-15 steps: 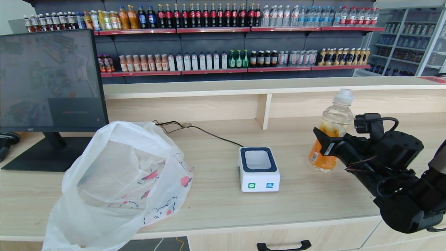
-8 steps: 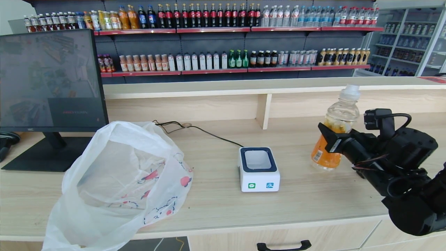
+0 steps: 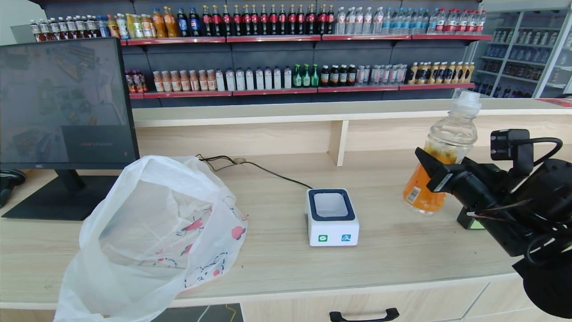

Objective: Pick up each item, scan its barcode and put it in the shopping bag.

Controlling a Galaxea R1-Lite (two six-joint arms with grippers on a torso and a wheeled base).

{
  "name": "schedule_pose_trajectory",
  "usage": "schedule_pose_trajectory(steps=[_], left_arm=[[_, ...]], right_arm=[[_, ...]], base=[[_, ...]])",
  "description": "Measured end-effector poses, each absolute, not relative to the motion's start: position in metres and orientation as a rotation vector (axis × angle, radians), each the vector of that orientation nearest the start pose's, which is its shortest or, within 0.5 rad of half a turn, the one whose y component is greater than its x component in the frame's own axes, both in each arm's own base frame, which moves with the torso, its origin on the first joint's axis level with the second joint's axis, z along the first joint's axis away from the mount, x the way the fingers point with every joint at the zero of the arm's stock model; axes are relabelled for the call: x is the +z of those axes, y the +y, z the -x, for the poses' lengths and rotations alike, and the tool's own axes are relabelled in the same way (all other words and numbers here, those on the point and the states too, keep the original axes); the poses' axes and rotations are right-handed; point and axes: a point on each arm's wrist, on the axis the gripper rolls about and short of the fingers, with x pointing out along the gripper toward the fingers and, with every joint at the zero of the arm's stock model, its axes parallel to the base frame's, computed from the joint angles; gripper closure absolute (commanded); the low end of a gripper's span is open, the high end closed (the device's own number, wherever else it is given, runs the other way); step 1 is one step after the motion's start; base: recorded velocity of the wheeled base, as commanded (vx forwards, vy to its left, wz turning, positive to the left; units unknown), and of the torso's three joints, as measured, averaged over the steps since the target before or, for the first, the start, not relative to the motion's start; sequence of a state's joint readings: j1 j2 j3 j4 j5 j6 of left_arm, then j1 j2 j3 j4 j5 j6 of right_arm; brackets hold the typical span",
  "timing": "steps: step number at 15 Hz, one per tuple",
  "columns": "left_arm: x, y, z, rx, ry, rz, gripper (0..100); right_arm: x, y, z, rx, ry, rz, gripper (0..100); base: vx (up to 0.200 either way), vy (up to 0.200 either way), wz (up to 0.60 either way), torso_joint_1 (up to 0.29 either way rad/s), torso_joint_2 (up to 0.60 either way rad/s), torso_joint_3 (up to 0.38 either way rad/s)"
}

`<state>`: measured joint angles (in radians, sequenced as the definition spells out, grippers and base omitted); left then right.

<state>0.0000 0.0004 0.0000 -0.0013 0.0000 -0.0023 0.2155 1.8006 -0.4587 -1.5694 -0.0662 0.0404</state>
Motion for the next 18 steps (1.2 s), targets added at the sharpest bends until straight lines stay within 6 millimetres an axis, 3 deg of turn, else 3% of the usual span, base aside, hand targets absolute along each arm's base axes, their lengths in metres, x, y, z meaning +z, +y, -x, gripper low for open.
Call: schedule_pose_trajectory(steps=[5,10,14,18], left_arm=[[0.076,0.0,0.023,0.0,-0.001,0.003,0],[0.076,0.0,0.023,0.0,-0.001,0.003,0],[0.076,0.0,0.023,0.0,-0.001,0.003,0],[0.076,0.0,0.023,0.0,-0.001,0.003,0]], right_arm=[[0.175,0.069,-0.233,0.231,-0.249,-0.085,100],[0.187,0.096,-0.189,0.417,-0.287,-0.122,100],[0.201,0.126,-0.175,0.627,-0.344,-0.159,100],[0.23,0.171,-0.17,0.84,-0.448,-0.237,100]], base=[[0.0,0.0,0.0,0.0,0.0,0.0],[0.0,0.0,0.0,0.0,0.0,0.0],[0.0,0.0,0.0,0.0,0.0,0.0],[0.0,0.0,0.0,0.0,0.0,0.0]])
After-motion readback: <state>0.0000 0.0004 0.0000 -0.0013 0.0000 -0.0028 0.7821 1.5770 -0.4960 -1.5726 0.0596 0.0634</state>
